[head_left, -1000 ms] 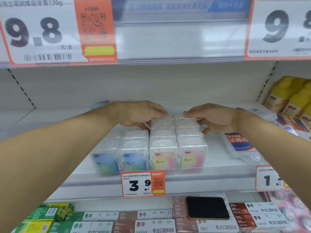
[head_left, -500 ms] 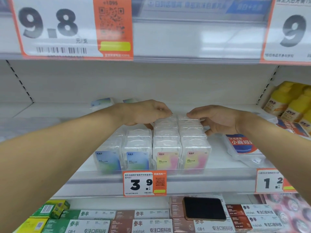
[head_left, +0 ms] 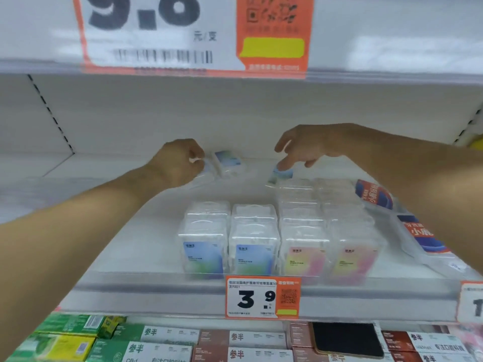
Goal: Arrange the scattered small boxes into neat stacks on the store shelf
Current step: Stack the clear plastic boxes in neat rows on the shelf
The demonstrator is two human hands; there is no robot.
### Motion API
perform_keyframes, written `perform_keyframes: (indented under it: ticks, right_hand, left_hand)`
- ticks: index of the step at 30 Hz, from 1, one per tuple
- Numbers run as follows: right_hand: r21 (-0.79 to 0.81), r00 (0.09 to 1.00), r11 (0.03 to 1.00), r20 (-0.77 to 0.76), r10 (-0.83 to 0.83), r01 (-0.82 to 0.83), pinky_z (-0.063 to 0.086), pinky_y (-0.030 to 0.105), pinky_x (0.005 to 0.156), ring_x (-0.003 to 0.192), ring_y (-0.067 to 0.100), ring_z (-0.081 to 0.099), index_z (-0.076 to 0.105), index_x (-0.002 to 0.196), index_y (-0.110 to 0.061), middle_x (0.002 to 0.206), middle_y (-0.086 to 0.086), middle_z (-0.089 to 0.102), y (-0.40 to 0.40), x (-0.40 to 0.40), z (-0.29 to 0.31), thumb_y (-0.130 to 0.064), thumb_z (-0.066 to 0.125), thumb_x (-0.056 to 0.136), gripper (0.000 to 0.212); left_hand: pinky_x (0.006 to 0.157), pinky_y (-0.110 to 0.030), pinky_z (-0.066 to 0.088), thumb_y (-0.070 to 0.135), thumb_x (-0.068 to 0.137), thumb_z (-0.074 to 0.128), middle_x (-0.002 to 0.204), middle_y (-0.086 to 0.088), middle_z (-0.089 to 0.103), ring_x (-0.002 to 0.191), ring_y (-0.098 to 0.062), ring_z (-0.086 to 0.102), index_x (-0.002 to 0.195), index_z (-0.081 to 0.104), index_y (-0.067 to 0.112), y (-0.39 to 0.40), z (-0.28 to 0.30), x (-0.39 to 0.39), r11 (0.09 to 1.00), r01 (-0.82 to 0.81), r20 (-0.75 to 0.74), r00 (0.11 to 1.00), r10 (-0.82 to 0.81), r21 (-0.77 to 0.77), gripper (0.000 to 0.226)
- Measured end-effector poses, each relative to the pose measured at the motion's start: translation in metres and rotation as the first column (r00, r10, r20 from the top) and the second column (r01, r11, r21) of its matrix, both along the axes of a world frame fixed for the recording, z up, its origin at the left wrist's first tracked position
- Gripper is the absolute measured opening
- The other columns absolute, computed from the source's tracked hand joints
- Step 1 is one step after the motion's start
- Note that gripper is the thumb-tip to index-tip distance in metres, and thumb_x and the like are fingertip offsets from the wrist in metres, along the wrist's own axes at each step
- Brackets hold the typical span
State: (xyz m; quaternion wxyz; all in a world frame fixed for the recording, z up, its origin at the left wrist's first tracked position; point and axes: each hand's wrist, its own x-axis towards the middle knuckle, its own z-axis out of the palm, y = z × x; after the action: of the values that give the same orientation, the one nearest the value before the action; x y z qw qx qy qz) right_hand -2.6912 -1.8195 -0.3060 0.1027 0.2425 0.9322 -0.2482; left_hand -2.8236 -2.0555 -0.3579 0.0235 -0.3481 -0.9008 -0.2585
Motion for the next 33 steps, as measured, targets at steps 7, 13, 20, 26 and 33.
perform_keyframes:
  ticks: [7, 13, 20, 26, 33]
  right_hand:
    - [0.058, 0.981, 0.998, 0.192, -0.003, -0.008, 0.058, 0.042, 0.089, 0.105, 0.023, 0.064, 0.054, 0.13, -0.005, 0.108, 0.002, 0.062, 0.002, -0.024, -0.027, -0.046, 0.084, 0.071, 0.078]
    - [-0.096, 0.991, 0.995, -0.13, -0.011, -0.001, 0.061, 0.034, 0.078, 0.092, 0.019, 0.062, 0.068, 0.1, -0.007, 0.103, 0.003, 0.062, 0.005, -0.027, -0.019, -0.039, 0.087, 0.068, 0.049]
    - [-0.498, 0.943, 0.867, -0.281, -0.179, 0.016, 0.062, 0.043, 0.075, 0.088, 0.031, 0.067, 0.065, 0.095, -0.005, 0.104, 0.016, 0.067, -0.016, -0.018, 0.005, -0.011, 0.077, 0.08, 0.02]
    - [-0.576, 0.909, 0.817, -0.346, -0.235, -0.008, 0.061, 0.04, 0.076, 0.09, 0.028, 0.07, 0.071, 0.11, -0.003, 0.105, 0.012, 0.071, -0.039, -0.014, 0.016, -0.027, 0.078, 0.081, 0.038]
    - [-0.383, 0.92, 0.922, -0.38, -0.093, -0.065, 0.063, 0.038, 0.074, 0.083, 0.021, 0.072, 0.069, 0.111, -0.006, 0.097, 0.011, 0.073, -0.065, -0.01, 0.022, -0.026, 0.085, 0.073, 0.046]
  left_hand:
    - [0.11, -0.037, 0.034, 0.045, 0.076, 0.074, 0.149, -0.002, 0.035, 0.136, -0.026, 0.034, 0.147, 0.03, 0.027, -0.008, -0.025, -0.027, 0.972, 0.102, 0.048, 0.994, -0.094, -0.214, 0.086]
    - [0.092, -0.032, 0.041, 0.037, 0.078, 0.071, 0.127, -0.008, 0.053, 0.117, -0.028, 0.049, 0.132, 0.048, 0.015, -0.006, -0.033, -0.028, 0.953, 0.039, -0.136, 0.987, -0.083, -0.302, 0.063]
    - [0.068, -0.022, 0.037, 0.044, 0.053, 0.083, 0.098, -0.002, 0.044, 0.094, -0.022, 0.048, 0.101, 0.053, 0.018, -0.013, -0.011, -0.018, 0.988, -0.007, -0.068, 0.998, -0.004, -0.157, 0.063]
    - [0.068, -0.04, 0.06, 0.031, 0.05, 0.093, 0.105, -0.003, 0.052, 0.09, -0.023, 0.064, 0.11, 0.045, 0.008, -0.036, -0.002, -0.006, 0.899, -0.011, 0.198, 0.977, -0.085, 0.437, 0.081]
    - [0.064, -0.027, 0.056, 0.038, 0.075, 0.079, 0.098, -0.001, 0.064, 0.084, -0.015, 0.064, 0.111, 0.057, 0.017, -0.049, -0.005, 0.019, 0.858, 0.014, 0.304, 0.932, -0.197, 0.514, 0.048]
